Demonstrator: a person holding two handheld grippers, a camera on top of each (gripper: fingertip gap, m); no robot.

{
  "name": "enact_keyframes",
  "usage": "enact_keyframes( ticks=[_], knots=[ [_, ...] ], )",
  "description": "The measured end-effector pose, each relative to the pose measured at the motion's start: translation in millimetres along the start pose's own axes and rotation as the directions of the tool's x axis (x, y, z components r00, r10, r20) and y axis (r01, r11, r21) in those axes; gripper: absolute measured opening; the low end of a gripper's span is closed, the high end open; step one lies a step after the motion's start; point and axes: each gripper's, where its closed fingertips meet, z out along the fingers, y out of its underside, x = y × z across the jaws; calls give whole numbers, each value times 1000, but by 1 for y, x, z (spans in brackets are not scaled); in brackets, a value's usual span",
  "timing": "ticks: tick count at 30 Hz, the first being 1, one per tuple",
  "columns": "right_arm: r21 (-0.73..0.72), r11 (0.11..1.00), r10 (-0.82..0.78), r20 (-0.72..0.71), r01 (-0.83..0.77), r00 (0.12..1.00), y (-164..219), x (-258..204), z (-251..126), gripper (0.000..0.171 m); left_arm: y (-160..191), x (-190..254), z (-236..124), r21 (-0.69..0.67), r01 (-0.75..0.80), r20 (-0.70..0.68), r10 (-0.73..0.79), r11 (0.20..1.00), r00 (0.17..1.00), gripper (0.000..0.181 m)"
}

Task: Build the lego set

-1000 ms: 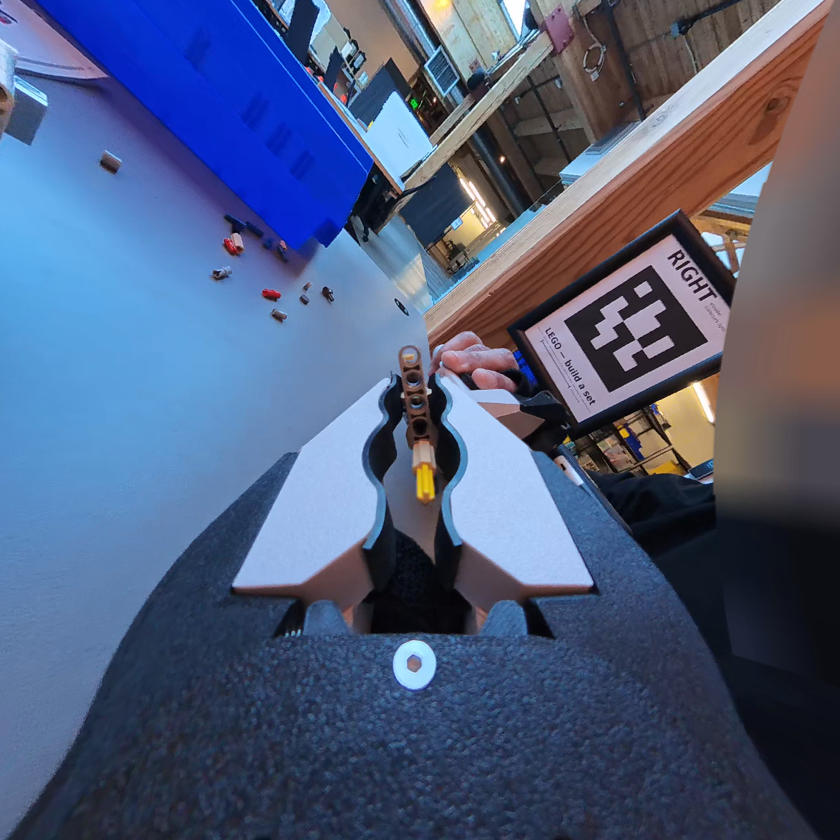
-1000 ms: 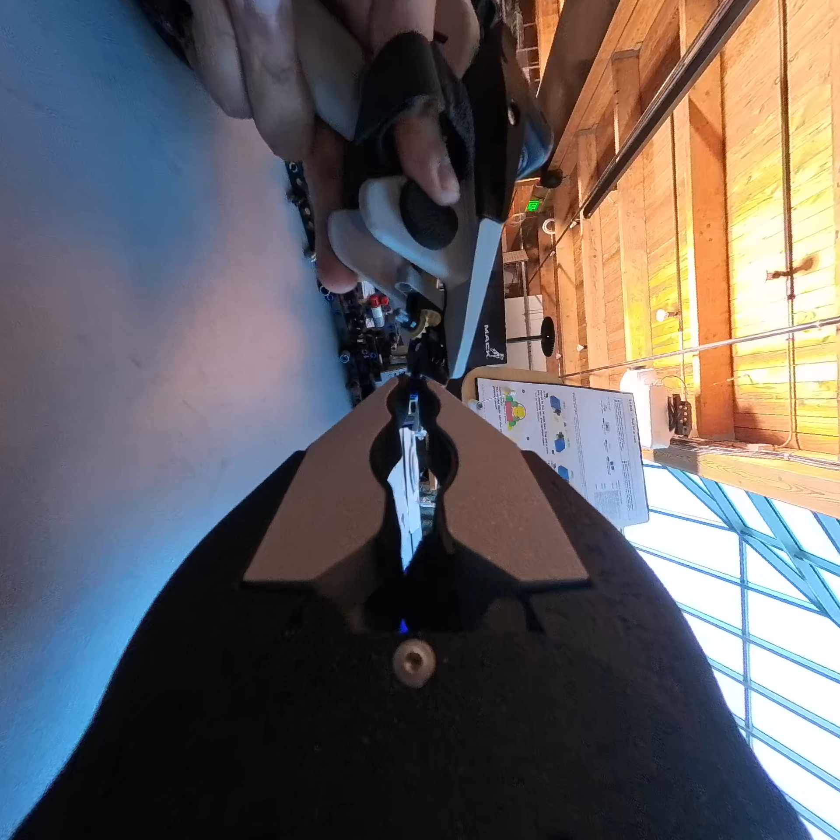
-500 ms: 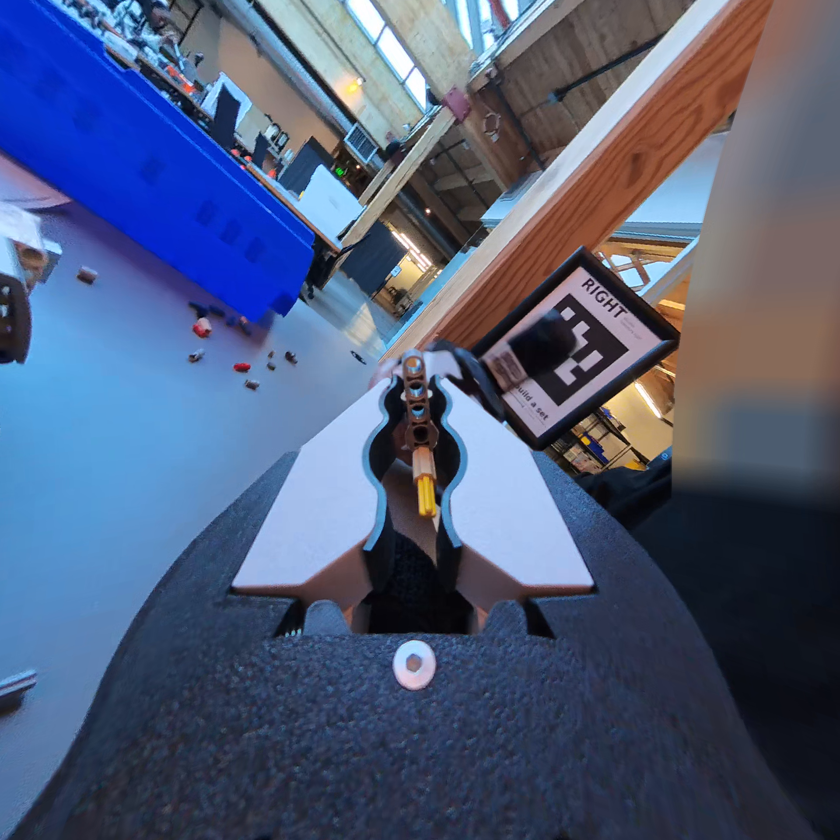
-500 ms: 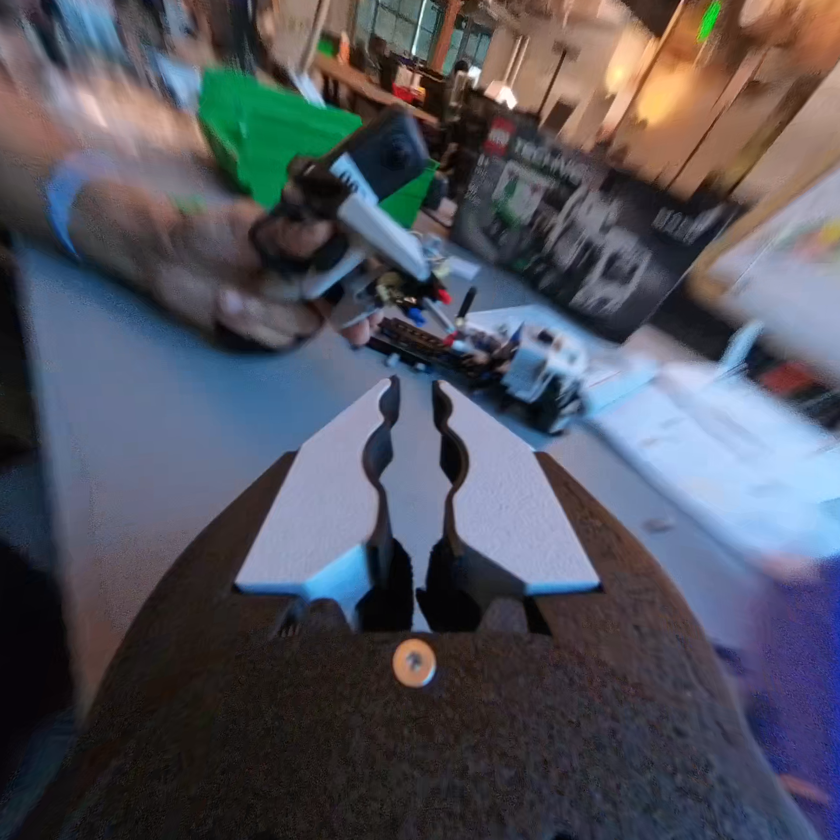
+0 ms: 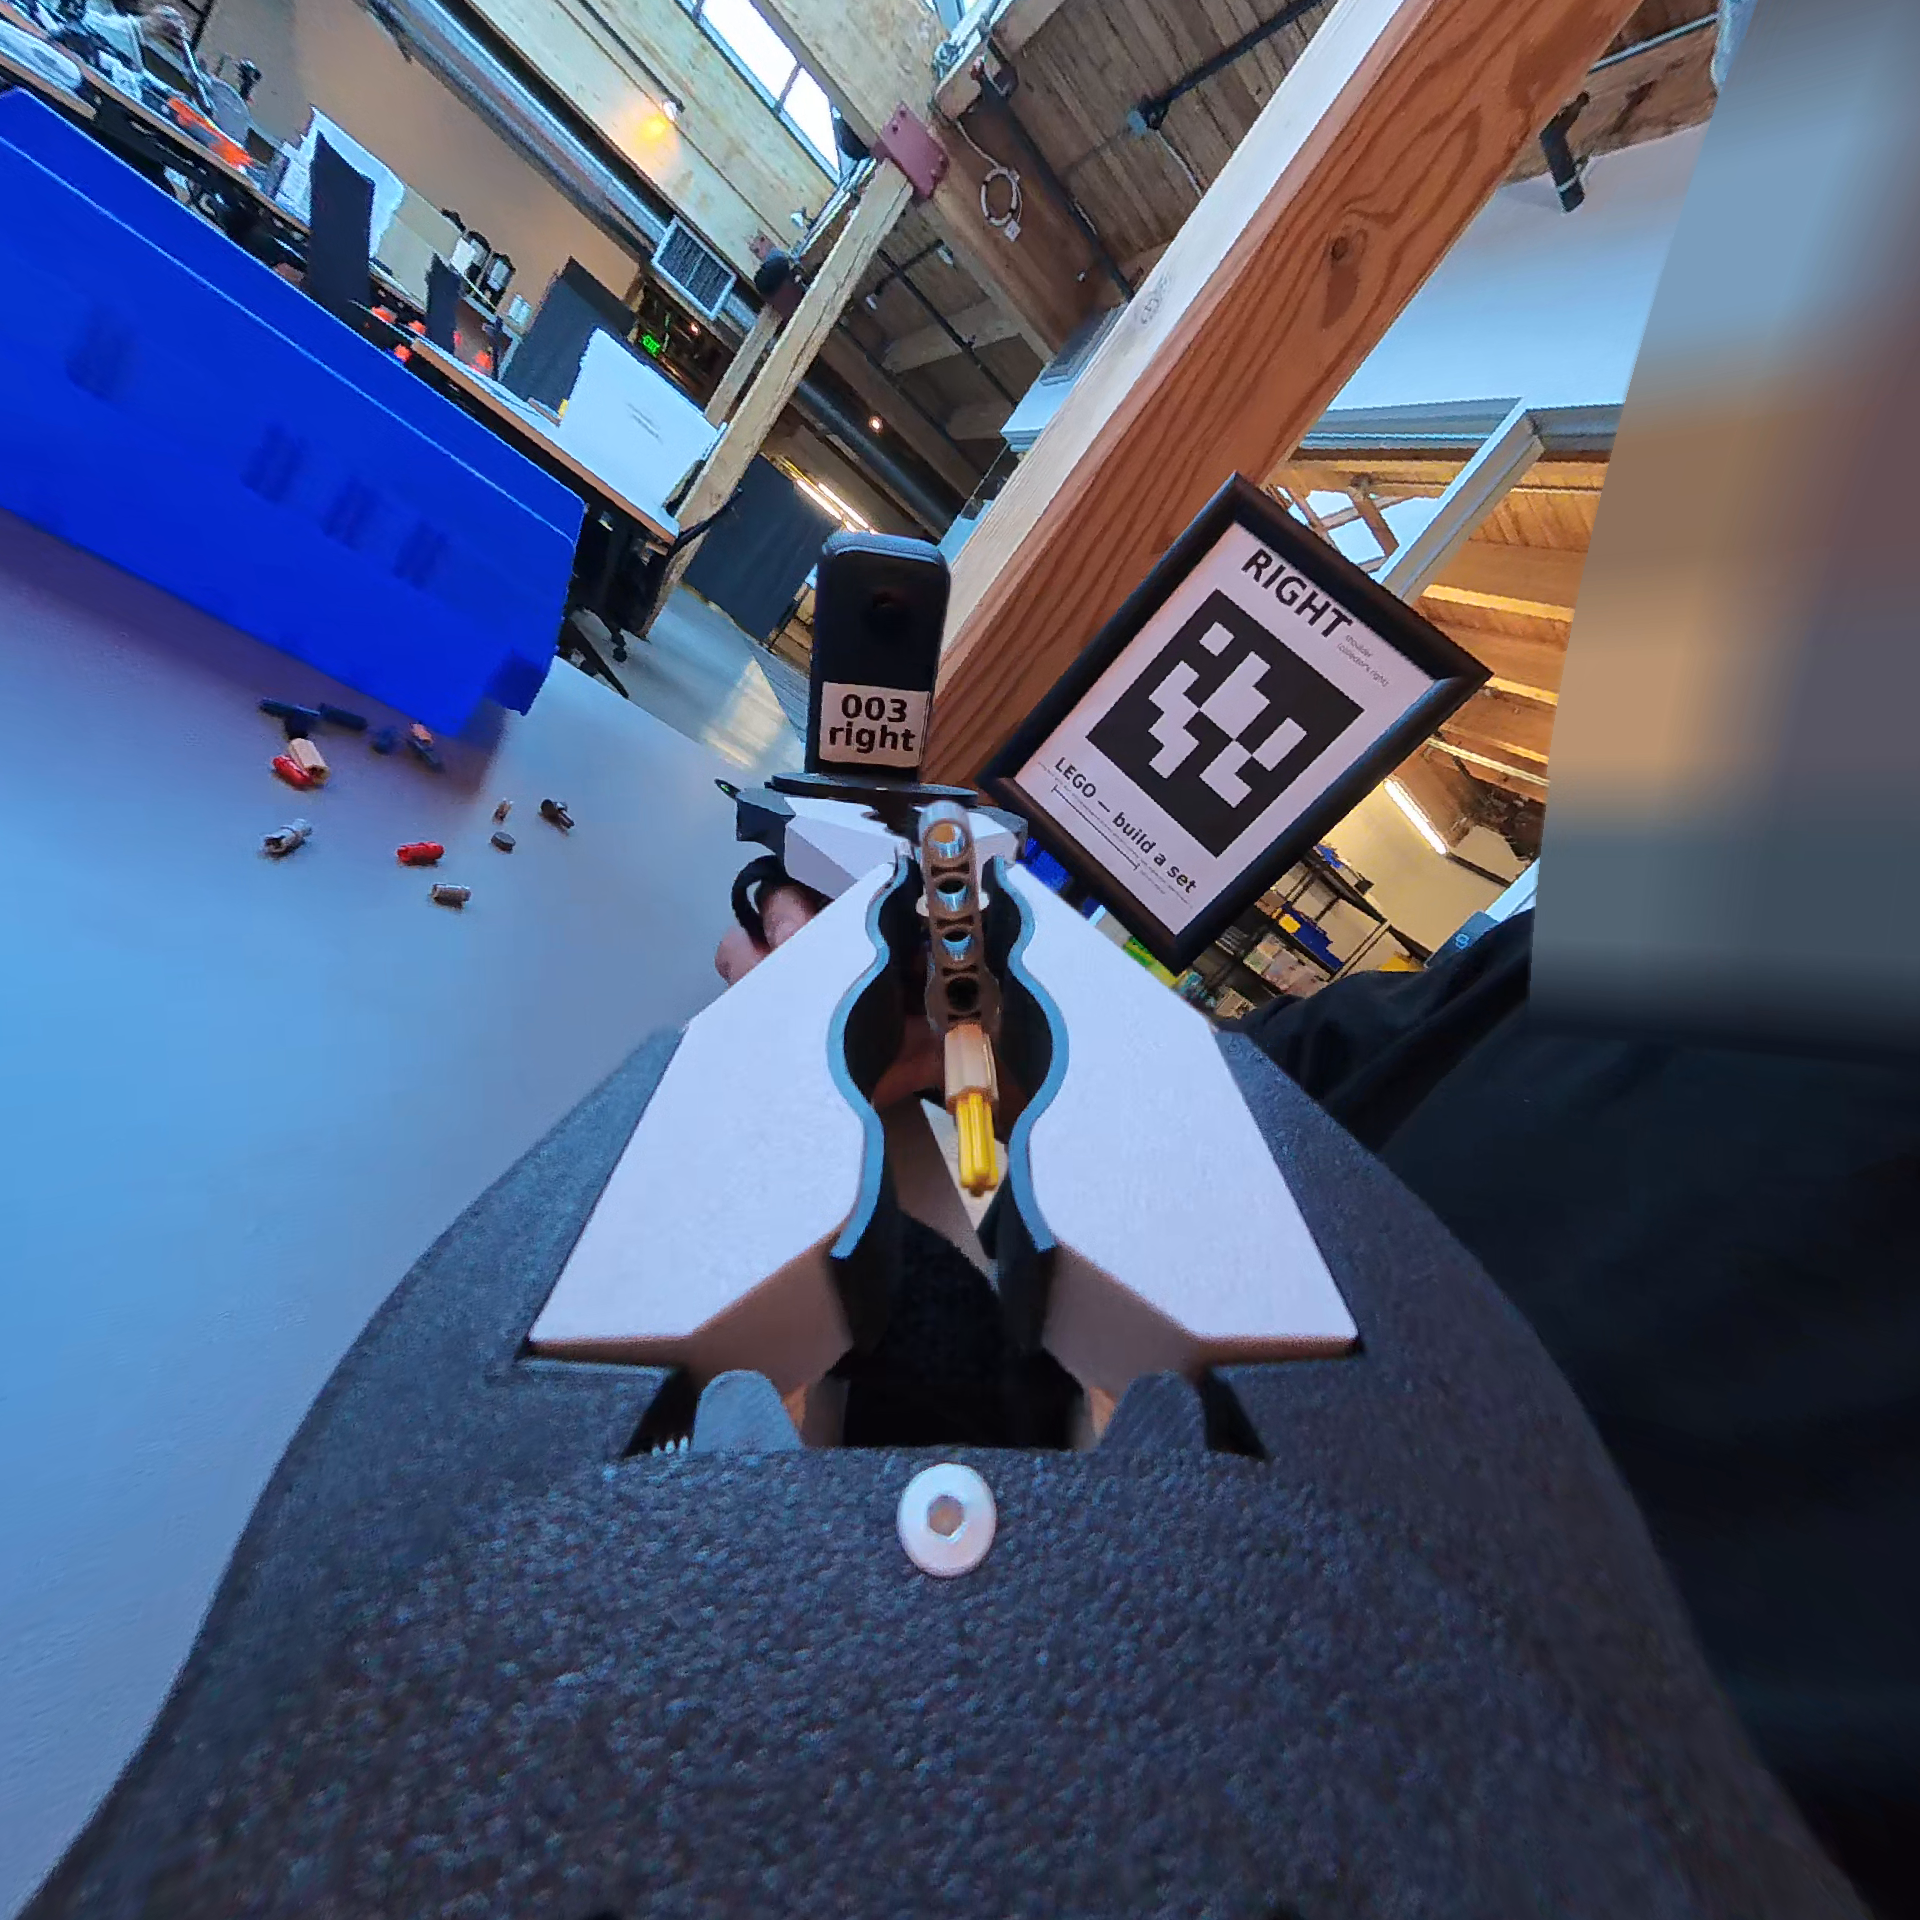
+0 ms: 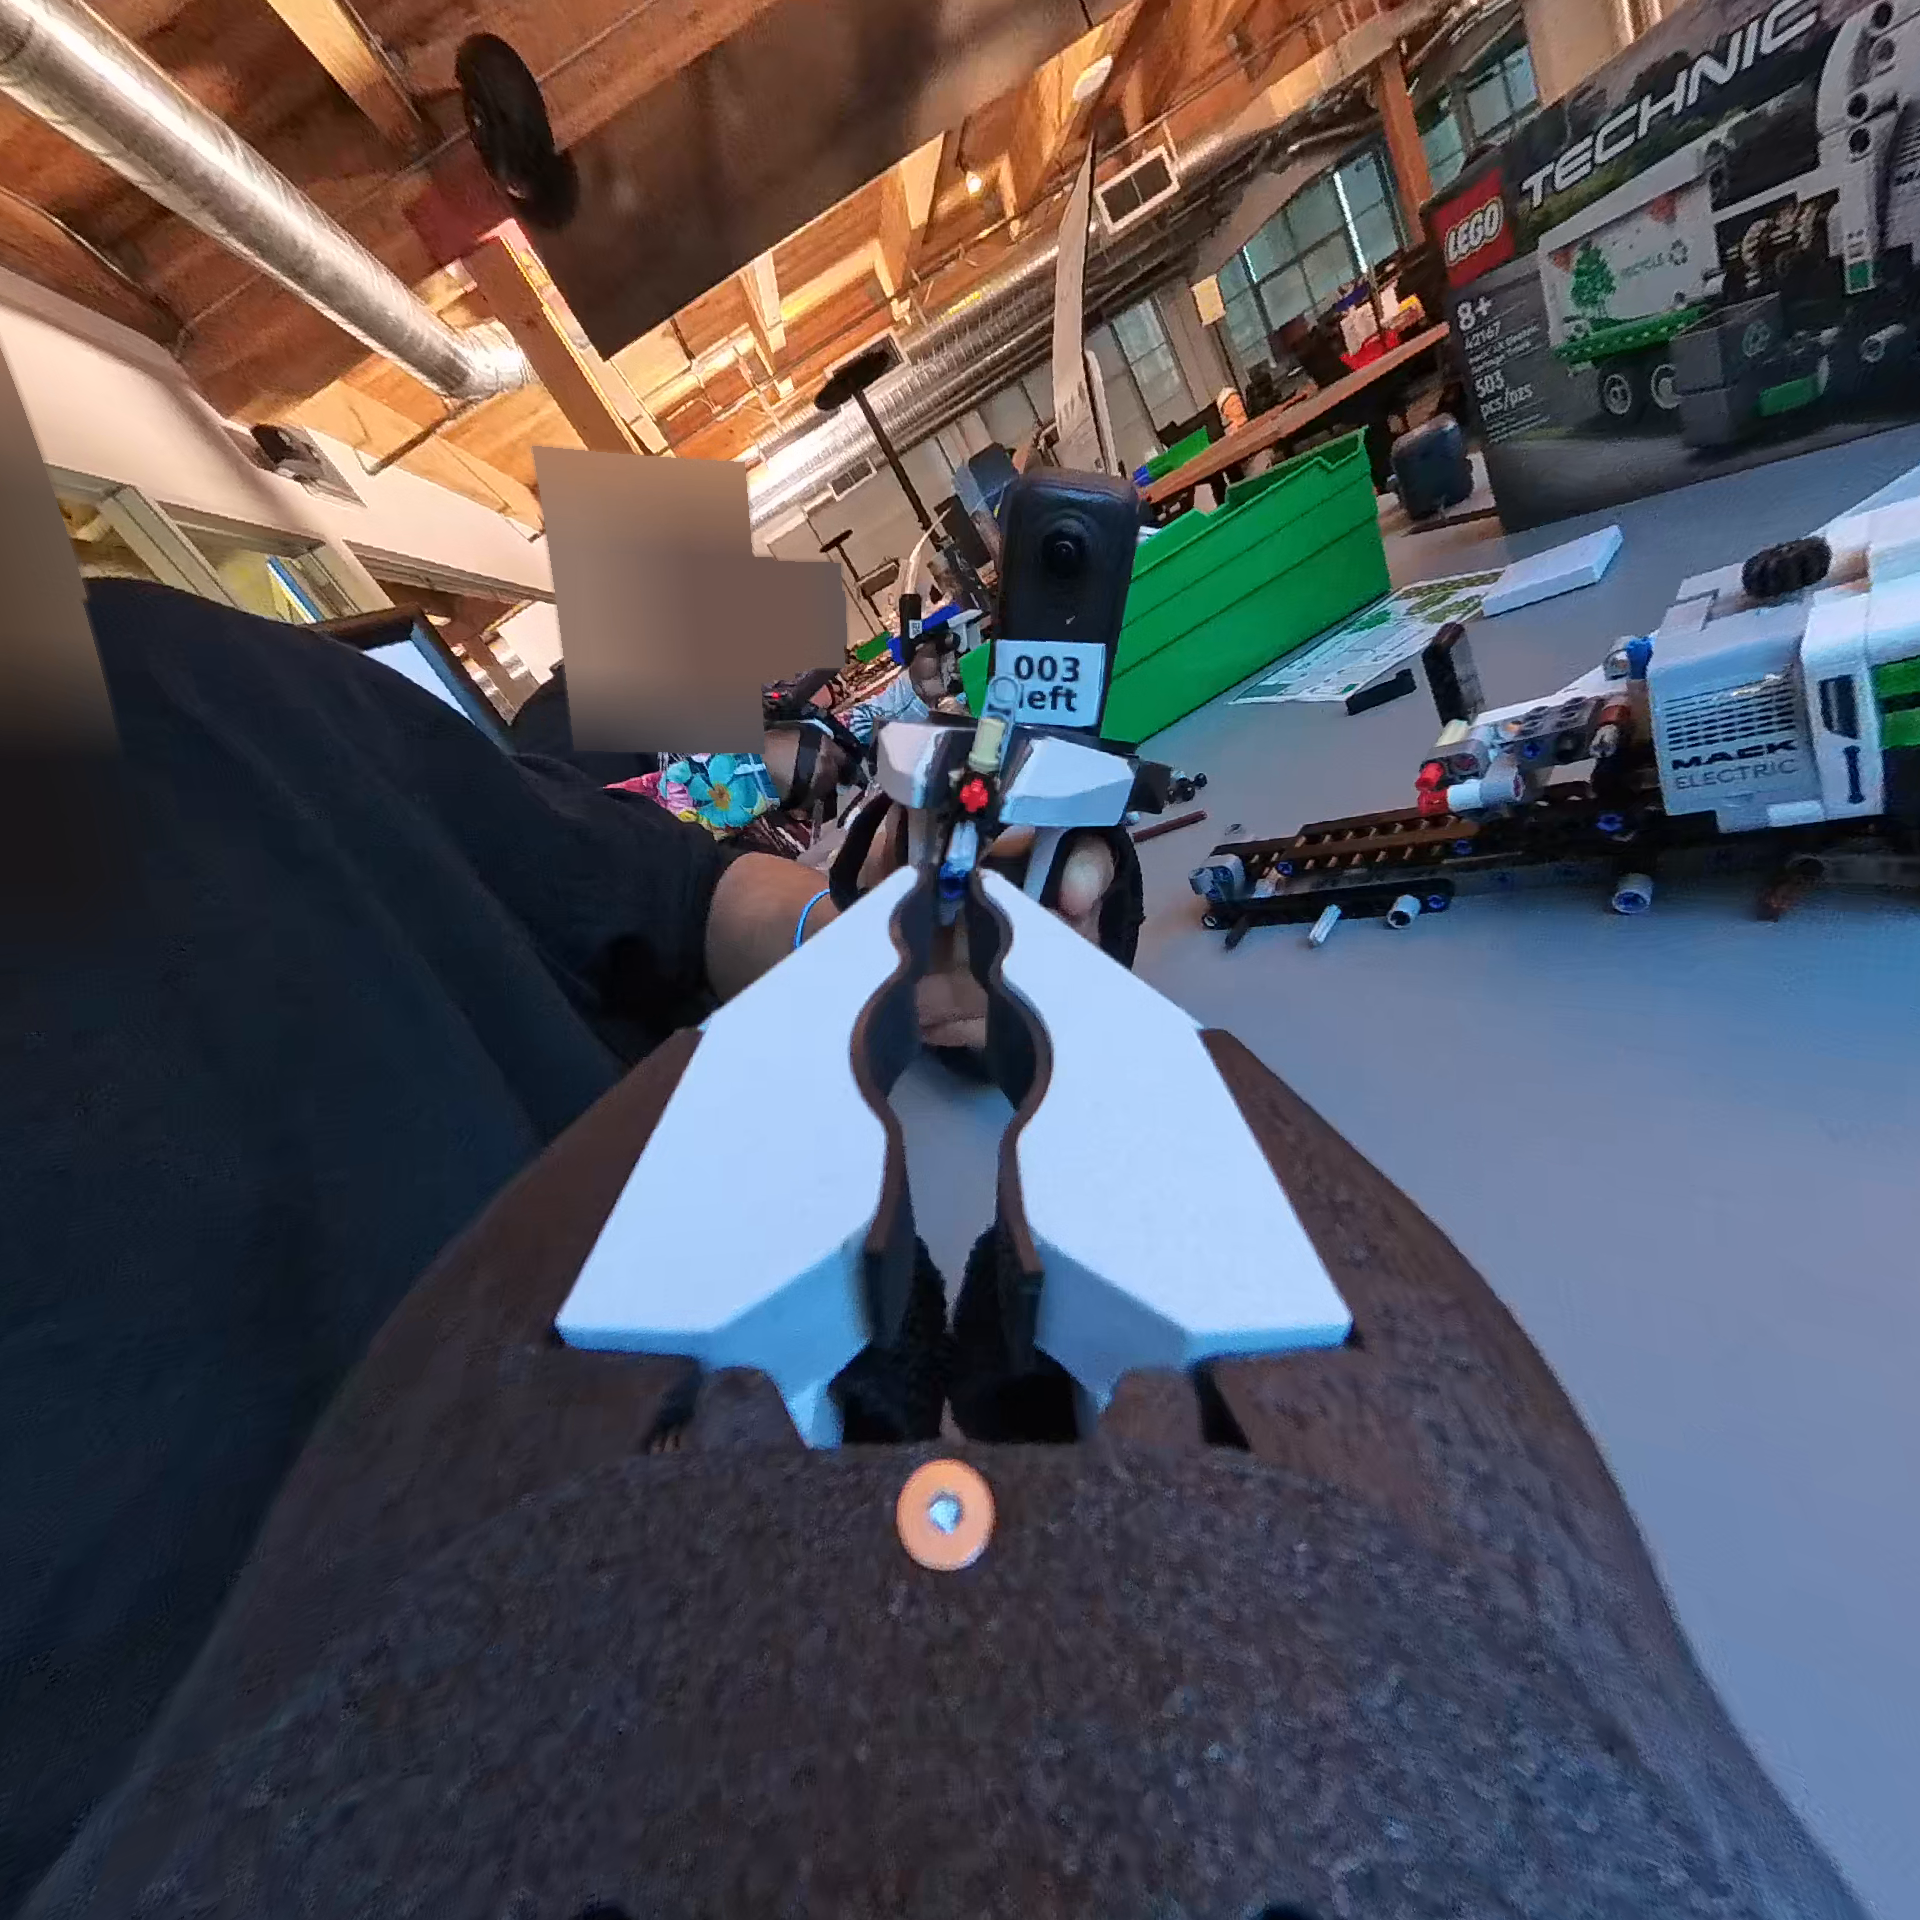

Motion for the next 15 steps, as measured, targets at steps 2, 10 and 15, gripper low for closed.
enact_keyframes(
  ticks=[2, 10, 15],
  knots=[
    [-7, 1000, -1, 0, 1, 1000, 1, 0, 0, 3, 1, 0, 0, -4, -11, 6, 11, 1000, 1000, 9],
    [8, 1000, -19, -10, 19, 1000, 0, 1, -2, 2, 0, 0, 3, 36, -46, 40, 45, 998, 998, 8],
    [36, 999, -18, -13, 19, 1000, -4, 1, -6, 2, -3, -1, 7, 52, -50, 32, 48, 997, 998, 9]
  ],
)
